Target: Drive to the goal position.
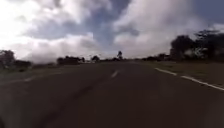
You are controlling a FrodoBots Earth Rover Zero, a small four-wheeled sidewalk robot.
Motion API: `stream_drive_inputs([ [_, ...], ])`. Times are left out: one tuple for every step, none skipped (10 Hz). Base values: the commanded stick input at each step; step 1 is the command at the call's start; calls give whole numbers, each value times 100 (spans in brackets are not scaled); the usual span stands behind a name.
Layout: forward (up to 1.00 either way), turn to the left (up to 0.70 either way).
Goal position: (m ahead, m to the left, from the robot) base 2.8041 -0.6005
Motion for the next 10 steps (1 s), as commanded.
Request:
stream_drive_inputs([
  [100,-35],
  [100,-37],
  [100,-40],
  [100,-40],
  [100,-40],
  [100,-40],
  [100,-40],
  [100,-23],
  [100,-2],
  [100,0],
])
